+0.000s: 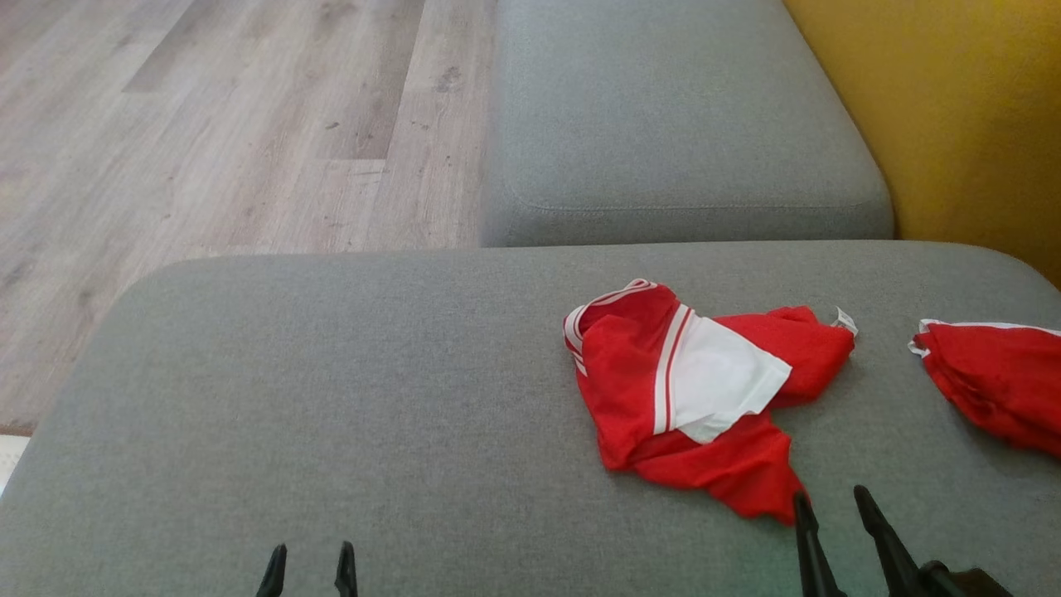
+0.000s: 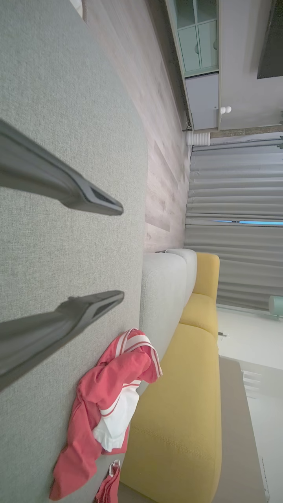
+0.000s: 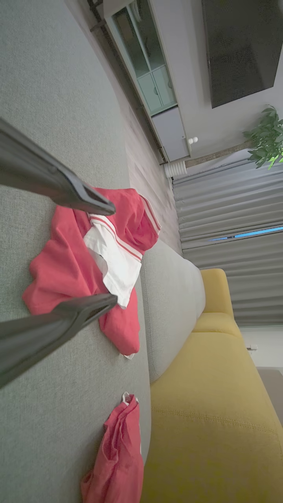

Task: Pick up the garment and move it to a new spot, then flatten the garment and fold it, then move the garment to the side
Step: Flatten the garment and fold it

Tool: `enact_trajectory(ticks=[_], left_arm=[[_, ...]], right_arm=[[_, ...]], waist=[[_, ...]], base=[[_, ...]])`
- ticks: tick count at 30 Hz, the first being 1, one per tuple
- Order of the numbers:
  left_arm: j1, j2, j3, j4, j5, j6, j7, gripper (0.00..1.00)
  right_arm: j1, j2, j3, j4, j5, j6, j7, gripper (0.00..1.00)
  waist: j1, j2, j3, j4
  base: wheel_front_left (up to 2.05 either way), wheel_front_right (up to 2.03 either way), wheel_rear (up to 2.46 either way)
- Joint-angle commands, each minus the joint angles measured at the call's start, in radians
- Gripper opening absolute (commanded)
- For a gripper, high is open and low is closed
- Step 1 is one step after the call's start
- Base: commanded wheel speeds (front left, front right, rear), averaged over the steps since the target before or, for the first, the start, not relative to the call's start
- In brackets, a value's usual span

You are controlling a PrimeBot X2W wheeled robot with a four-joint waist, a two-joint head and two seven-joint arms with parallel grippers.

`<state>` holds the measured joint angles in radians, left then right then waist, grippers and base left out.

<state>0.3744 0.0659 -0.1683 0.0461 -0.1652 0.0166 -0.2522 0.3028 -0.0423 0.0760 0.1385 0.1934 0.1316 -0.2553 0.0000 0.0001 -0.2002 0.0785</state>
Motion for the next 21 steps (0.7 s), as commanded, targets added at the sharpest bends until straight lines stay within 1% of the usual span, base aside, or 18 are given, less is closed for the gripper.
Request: enact_trajectory(ticks=[1, 8, 12, 14, 17, 21], left_arm=[[-0.063, -0.015, 0.03, -0.03, 0.005, -0.005, -0.009, 1.0], [-0.065, -0.015, 0.017, -0.028, -0.006, 0.004, -0.01, 1.0], [-0.067, -0.015, 0.01, -0.031, -0.013, 0.01, -0.01, 1.0], [-0.078, -0.015, 0.002, -0.029, -0.009, 0.006, -0.01, 1.0], [-0.118, -0.016, -0.013, -0.011, 0.003, 0.0, -0.01, 1.0], [-0.217, -0.016, -0.055, 0.032, 0.021, -0.011, -0.01, 1.0]], right_arm=[[-0.043, -0.008, 0.025, -0.029, -0.003, -0.001, -0.006, 1.0], [-0.049, -0.008, 0.033, -0.024, -0.005, -0.001, -0.006, 1.0], [-0.056, -0.008, 0.044, -0.023, -0.009, -0.001, -0.006, 1.0], [-0.06, -0.008, 0.049, -0.025, -0.011, -0.001, -0.006, 1.0], [-0.066, -0.008, 0.054, -0.029, -0.012, -0.001, -0.006, 1.0], [-0.079, -0.008, 0.07, -0.029, -0.02, -0.001, -0.006, 1.0]], waist=[[0.0, -0.0001, 0.001, -0.001], [0.0, -0.0001, 0.004, -0.009], [0.0, -0.0001, 0.011, -0.025], [0.0, -0.0001, 0.019, -0.034], [0.0, -0.0001, 0.036, -0.048], [0.0, -0.0001, 0.07, -0.076]], base=[[0.0, 0.0, 0.0], [0.0, 0.0, 0.0], [0.0, 0.0, 0.0], [0.0, 0.0, 0.0], [0.0, 0.0, 0.0], [0.0, 0.0, 0.0]])
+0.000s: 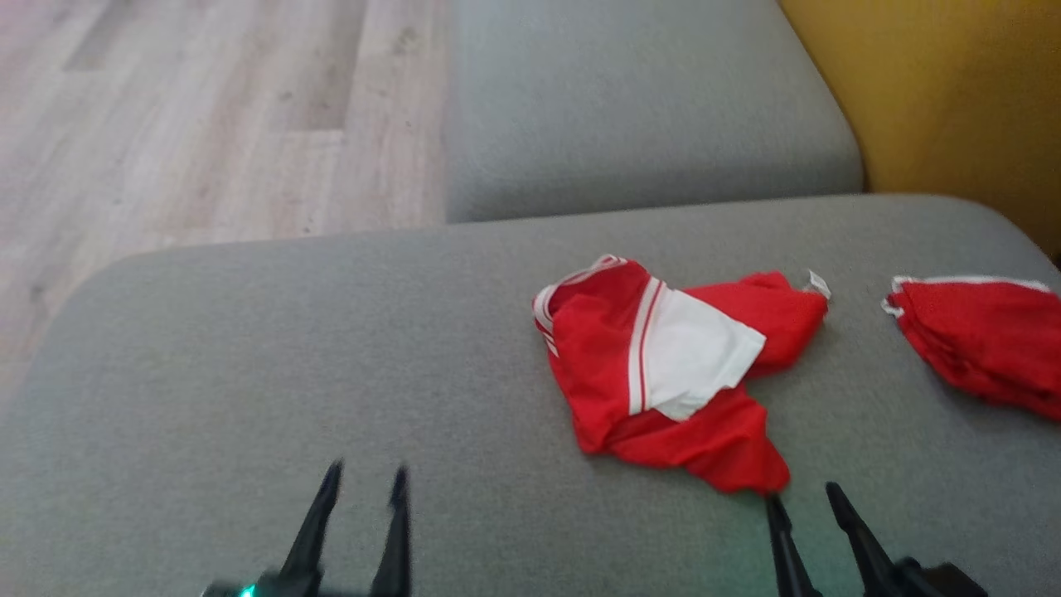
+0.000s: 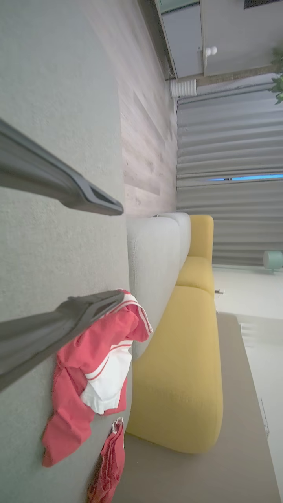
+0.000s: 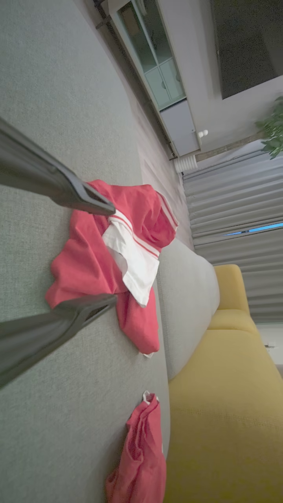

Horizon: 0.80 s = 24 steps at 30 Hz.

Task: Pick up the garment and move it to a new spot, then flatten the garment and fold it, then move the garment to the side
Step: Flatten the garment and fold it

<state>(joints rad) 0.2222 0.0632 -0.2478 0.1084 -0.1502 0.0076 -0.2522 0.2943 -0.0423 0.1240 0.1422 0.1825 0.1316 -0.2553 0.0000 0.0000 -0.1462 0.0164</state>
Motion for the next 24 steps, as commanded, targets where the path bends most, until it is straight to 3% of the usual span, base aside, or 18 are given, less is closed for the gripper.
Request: enact_trajectory(ticks=[1, 10, 19, 24], left_arm=[[-0.098, -0.013, 0.011, -0.015, 0.009, -0.004, -0.01, 1.0], [-0.525, -0.013, -0.17, 0.289, 0.064, -0.058, -0.009, 1.0], [-0.932, -0.013, -0.288, 0.53, 0.062, -0.055, 0.038, 1.0], [-1.062, -0.013, -0.316, 0.657, 0.07, -0.057, 0.072, 1.0]], right_arm=[[-0.076, -0.008, 0.028, -0.033, -0.013, -0.001, -0.006, 1.0], [-0.16, -0.025, 0.09, -0.034, -0.018, -0.001, -0.006, 1.0], [-0.276, -0.027, 0.118, -0.055, -0.018, -0.001, -0.006, 1.0], [-0.319, -0.025, 0.127, -0.058, -0.019, -0.001, -0.006, 1.0]], waist=[[0.0, 0.0, 0.026, -0.023], [0.0, 0.0, 0.178, -0.135], [0.0, 0.0, 0.379, -0.207], [0.0, 0.0, 0.438, -0.231]], base=[[0.0, 0.0, 0.0], [0.0, 0.0, 0.0], [0.0, 0.0, 0.0], [0.0, 0.0, 0.0]])
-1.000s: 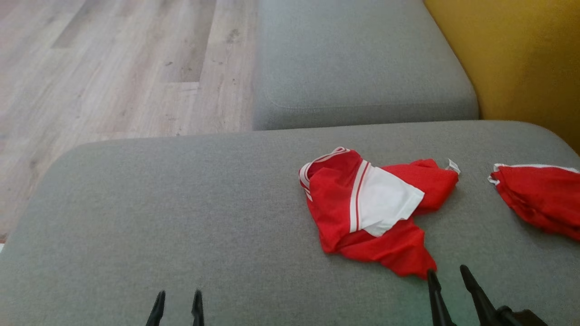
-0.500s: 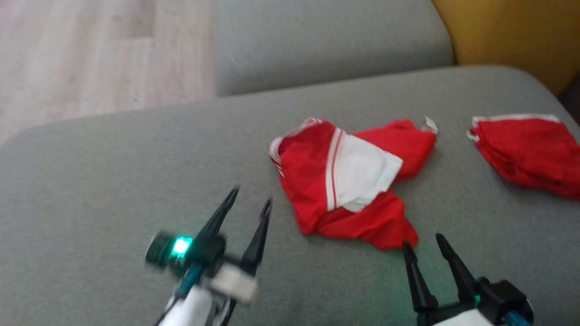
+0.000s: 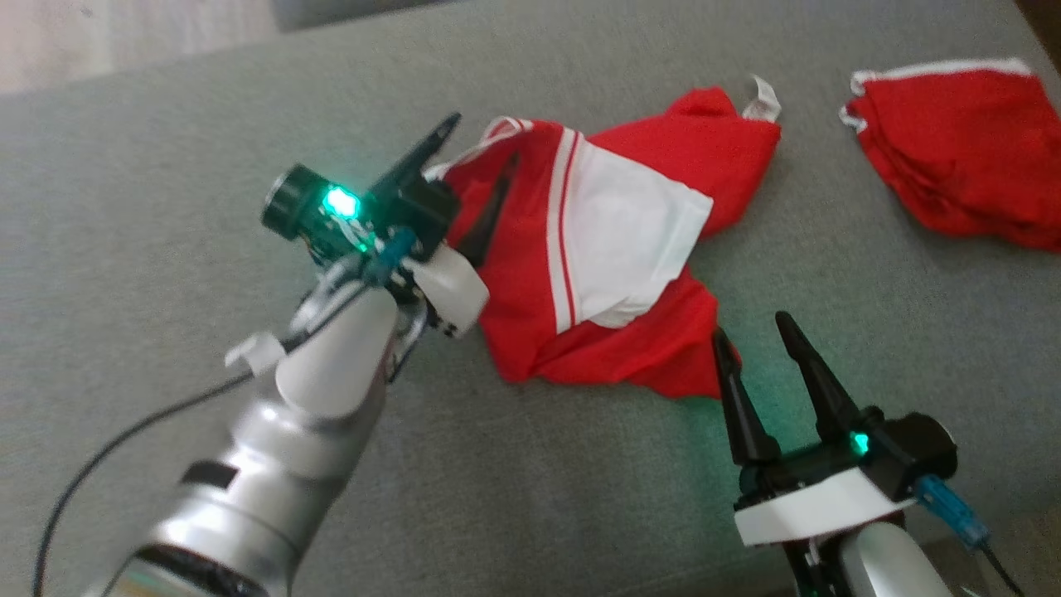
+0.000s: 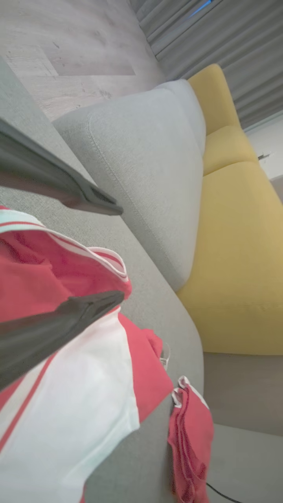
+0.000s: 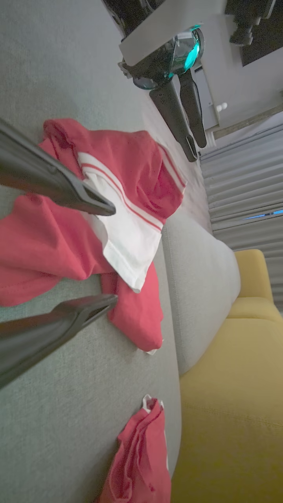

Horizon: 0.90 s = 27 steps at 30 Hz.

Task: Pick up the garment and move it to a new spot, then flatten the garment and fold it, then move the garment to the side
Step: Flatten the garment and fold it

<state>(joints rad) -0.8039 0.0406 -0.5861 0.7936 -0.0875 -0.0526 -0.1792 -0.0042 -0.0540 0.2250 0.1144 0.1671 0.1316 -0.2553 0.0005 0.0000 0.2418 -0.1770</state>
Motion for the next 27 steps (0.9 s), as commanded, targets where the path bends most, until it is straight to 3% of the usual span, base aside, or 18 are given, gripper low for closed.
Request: enact_trajectory(ticks=[1, 9, 10, 11, 15, 22, 27], left_arm=[[-0.061, 0.01, 0.017, 0.003, 0.008, 0.002, 0.005, 1.0], [-0.18, 0.013, -0.006, 0.221, -0.004, -0.042, 0.029, 1.0], [-0.185, 0.012, -0.007, 0.235, -0.019, -0.052, 0.022, 0.16], [-0.192, 0.012, -0.013, 0.241, -0.028, -0.059, 0.006, 0.0], [-0.229, 0.01, -0.052, 0.207, -0.067, -0.074, -0.052, 0.0], [-0.316, 0.01, -0.158, -0.062, -0.302, -0.078, -0.081, 0.0], [-0.411, 0.01, -0.085, -0.24, -0.423, -0.077, -0.082, 0.0]], right_arm=[[-0.03, -0.013, 0.029, -0.03, -0.004, -0.001, -0.006, 1.0], [-0.069, -0.013, 0.051, -0.022, 0.003, -0.001, -0.006, 1.0], [-0.069, -0.012, 0.055, -0.02, 0.005, -0.001, -0.006, 1.0], [-0.069, -0.012, 0.059, -0.017, 0.006, -0.001, -0.006, 1.0], [-0.068, -0.009, 0.067, -0.015, 0.014, -0.001, -0.006, 1.0], [-0.059, 0.0, 0.07, -0.015, 0.029, -0.001, -0.006, 1.0], [-0.032, 0.003, 0.058, -0.016, 0.034, -0.001, -0.006, 1.0]], waist=[[-0.0005, 0.0, 0.06, -0.044], [-0.0005, 0.0, 0.085, -0.103], [-0.0005, 0.0, 0.082, -0.109], [-0.0005, 0.0, 0.077, -0.115], [-0.0005, 0.0, 0.052, -0.133], [-0.0005, 0.0, -0.05, -0.16], [-0.0005, 0.0, -0.122, -0.152]], base=[[0.0, 0.0, 0.0], [0.0, 0.0, 0.0], [0.0, 0.0, 0.0], [0.0, 0.0, 0.0], [0.0, 0.0, 0.0], [0.0, 0.0, 0.0], [0.0, 0.0, 0.0]])
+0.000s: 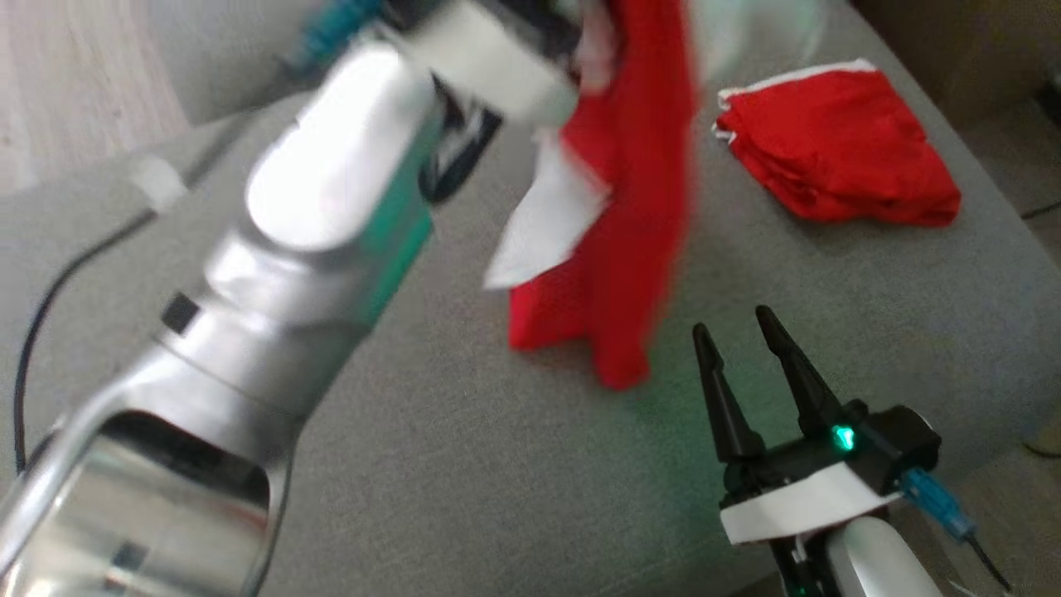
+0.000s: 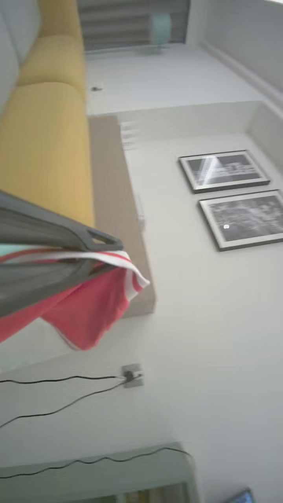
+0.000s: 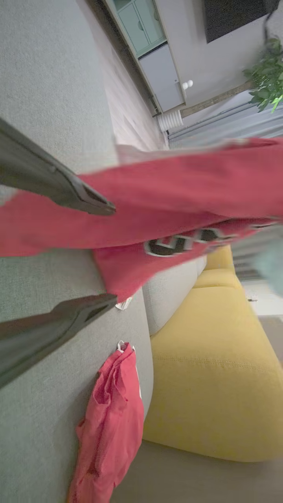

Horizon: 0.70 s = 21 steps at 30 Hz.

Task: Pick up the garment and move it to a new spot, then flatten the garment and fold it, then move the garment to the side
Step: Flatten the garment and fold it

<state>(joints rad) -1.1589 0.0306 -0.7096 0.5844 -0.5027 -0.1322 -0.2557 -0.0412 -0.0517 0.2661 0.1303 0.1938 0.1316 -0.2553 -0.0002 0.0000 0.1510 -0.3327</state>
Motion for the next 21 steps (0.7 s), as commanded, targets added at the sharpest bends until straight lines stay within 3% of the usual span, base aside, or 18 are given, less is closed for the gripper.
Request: enact_trajectory(ticks=[1, 5, 8, 13, 14, 21], left_arm=[[-0.064, 0.02, 0.066, -0.058, -0.027, 0.009, -0.006, 0.0], [-0.042, 0.02, 0.18, -0.134, -0.092, 0.062, -0.006, 0.0], [0.065, 0.02, 0.224, -0.134, -0.156, 0.087, -0.006, 0.0], [0.38, 0.02, 0.277, -0.115, -0.231, 0.115, -0.006, 0.0], [0.38, 0.02, 0.277, -0.115, -0.231, 0.115, -0.006, 0.0], [0.877, 0.02, 0.46, -0.104, -0.315, 0.127, -0.006, 0.0]], right_arm=[[0.013, 0.001, 0.014, -0.034, 0.008, -0.001, -0.006, 1.0], [0.04, 0.001, 0.005, -0.044, 0.014, -0.001, -0.006, 1.0], [0.061, 0.001, -0.01, -0.049, 0.012, -0.001, -0.006, 1.0], [0.105, 0.001, -0.05, -0.061, 0.004, -0.001, -0.006, 1.0], [0.105, 0.001, -0.05, -0.061, 0.004, -0.001, -0.006, 1.0], [0.152, 0.001, -0.083, -0.071, 0.007, -0.001, -0.006, 1.0]], waist=[[0.0002, 0.0, -0.046, 0.01], [0.0002, 0.0, -0.09, 0.049], [0.0002, 0.0, -0.119, 0.095], [0.0002, 0.0, -0.147, 0.185], [0.0002, 0.0, -0.147, 0.185], [0.0002, 0.0, -0.16, 0.277]], base=[[0.0, 0.0, 0.0], [0.0, 0.0, 0.0], [0.0, 0.0, 0.0], [0.0, 0.0, 0.0], [0.0, 0.0, 0.0], [0.0, 0.0, 0.0]])
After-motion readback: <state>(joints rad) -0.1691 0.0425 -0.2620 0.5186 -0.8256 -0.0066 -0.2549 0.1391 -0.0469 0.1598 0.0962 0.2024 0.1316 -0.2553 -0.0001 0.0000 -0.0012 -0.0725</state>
